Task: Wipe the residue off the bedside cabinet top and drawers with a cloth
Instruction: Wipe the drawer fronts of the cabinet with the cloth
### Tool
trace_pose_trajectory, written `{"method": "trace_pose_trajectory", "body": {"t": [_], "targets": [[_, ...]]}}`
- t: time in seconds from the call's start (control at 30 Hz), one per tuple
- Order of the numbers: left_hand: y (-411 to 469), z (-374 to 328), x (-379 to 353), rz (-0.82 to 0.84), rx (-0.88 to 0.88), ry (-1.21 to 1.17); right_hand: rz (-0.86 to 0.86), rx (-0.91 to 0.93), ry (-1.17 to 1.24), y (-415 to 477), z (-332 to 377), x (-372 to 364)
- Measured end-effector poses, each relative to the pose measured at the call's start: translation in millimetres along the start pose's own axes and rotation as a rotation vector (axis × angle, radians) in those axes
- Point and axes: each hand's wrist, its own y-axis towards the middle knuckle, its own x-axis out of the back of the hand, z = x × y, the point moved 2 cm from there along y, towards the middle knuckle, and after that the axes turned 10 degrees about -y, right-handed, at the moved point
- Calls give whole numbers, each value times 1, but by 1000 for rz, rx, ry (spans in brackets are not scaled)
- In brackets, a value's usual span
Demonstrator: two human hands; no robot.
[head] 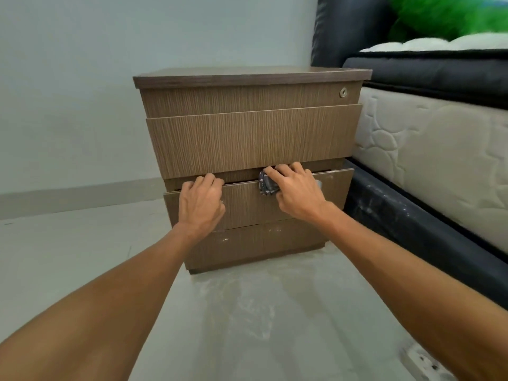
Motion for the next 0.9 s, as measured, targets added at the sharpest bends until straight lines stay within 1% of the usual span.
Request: {"method": "trace_pose_trajectory", "body": {"t": [0.23,0.43,0.57,0.67,0.73,0.77,0.83,0.9], "targets": [[1,-2,-6,5,16,5,78,-144,-57,-21,-76,-8],[0,-3,-4,12,22,6,149,-298,-32,-31,-114,-14],[-3,-1,0,27,8,7,203,-499,25,-39,-135,-15],[-4,5,4,19,22,-1,221,-678,134,-49,-147,-18],[-6,12,7,7,32,-2,194,-820,271,-60,-149,-27],[-8,15,8,3,35,3,154,-908,349,-66,-147,-32],[-11,24,13,-3,48,18,7,-1149,557,-76,-141,-37],[-15,34,19,-10,70,31,-202,-1385,854,-81,-130,-40]]}}
